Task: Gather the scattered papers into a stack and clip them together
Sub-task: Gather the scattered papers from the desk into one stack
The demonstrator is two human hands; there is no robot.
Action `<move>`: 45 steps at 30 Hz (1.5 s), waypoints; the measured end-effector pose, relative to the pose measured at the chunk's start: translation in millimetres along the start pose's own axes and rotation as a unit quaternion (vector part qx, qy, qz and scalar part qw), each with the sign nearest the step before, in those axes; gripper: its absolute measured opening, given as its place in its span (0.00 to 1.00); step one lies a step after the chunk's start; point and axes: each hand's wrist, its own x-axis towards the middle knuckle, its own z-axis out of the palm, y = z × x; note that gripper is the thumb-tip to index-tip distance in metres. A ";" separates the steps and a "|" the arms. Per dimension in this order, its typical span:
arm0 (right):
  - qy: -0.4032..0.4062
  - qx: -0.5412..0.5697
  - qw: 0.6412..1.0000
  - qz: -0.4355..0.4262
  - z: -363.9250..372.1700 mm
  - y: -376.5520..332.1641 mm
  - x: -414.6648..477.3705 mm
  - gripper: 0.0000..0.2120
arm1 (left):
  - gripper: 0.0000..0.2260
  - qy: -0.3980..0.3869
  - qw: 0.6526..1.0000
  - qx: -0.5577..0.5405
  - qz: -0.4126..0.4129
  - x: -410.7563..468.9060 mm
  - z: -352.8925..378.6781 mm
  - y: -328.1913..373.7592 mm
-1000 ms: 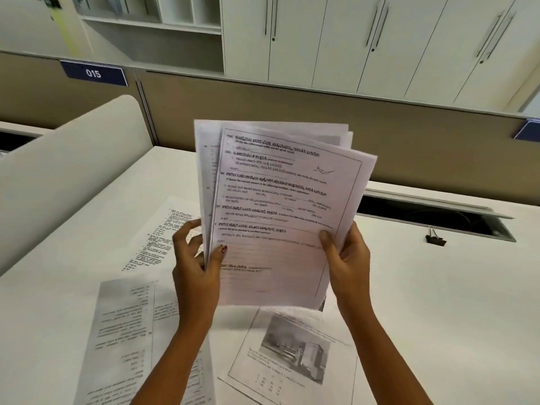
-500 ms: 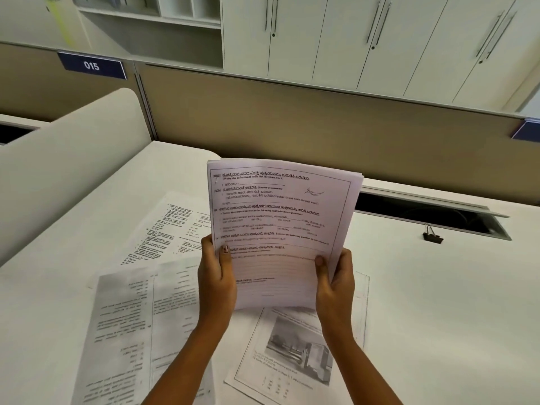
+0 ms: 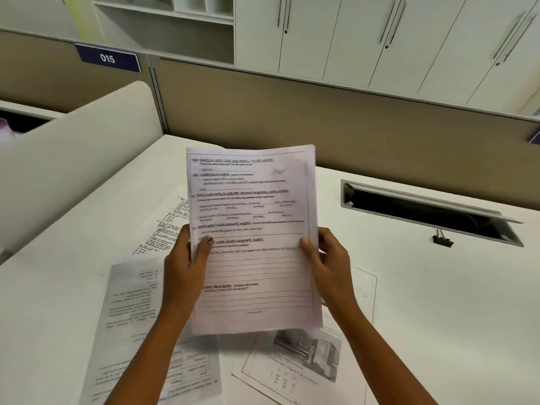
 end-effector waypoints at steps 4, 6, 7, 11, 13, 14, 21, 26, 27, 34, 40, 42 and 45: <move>0.027 0.022 0.997 0.065 16.0 6.7 3.6 0.18 | 0.13 0.098 0.991 -0.056 -0.065 -2.6 -20.5 -11.4; 0.056 0.007 0.995 0.078 30.5 13.5 -1.2 0.17 | 0.13 0.124 0.985 -0.079 -0.090 -3.5 -30.1 -20.3; 0.060 -0.013 0.995 0.078 39.8 16.3 -3.6 0.15 | 0.13 0.135 0.981 -0.089 -0.106 -3.8 -35.1 -24.8; 0.013 -0.033 0.994 0.101 71.8 27.9 -8.9 0.09 | 0.16 0.162 0.965 -0.120 -0.167 -3.4 -55.8 -41.3; -0.029 -0.010 0.991 0.128 84.8 35.0 -8.4 0.08 | 0.16 0.171 0.959 -0.136 -0.182 -3.0 -68.5 -47.2; -0.046 -0.003 0.990 0.132 90.8 38.2 -8.3 0.08 | 0.16 0.175 0.955 -0.145 -0.188 -2.7 -73.8 -49.4; -0.180 -0.098 0.979 -0.013 134.7 48.4 -13.7 0.07 | 0.11 0.196 0.942 -0.161 -0.222 7.2 -94.8 -58.0; -0.227 -0.217 0.930 -0.192 158.4 65.2 -14.4 0.14 | 0.08 0.188 0.937 -0.171 -0.241 11.2 -101.0 -62.2; -0.223 -0.247 0.919 -0.213 158.5 70.5 -11.8 0.15 | 0.08 0.187 0.936 -0.171 -0.244 11.8 -101.6 -63.8; -0.338 -0.461 0.816 -0.082 93.4 90.9 40.8 0.36 | 0.12 0.182 0.944 -0.128 -0.244 4.8 -102.7 -80.0; -0.268 -0.375 0.887 0.035 27.0 77.9 60.4 0.34 | 0.14 0.152 0.951 -0.101 -0.250 -0.6 -95.5 -85.8; -0.175 -0.411 0.893 0.058 22.2 71.0 55.2 0.33 | 0.14 0.148 0.952 -0.100 -0.249 -1.2 -91.4 -85.5; -0.109 -0.500 0.848 0.139 30.7 57.7 37.3 0.39 | 0.13 0.138 0.953 -0.100 -0.251 -2.7 -85.4 -85.2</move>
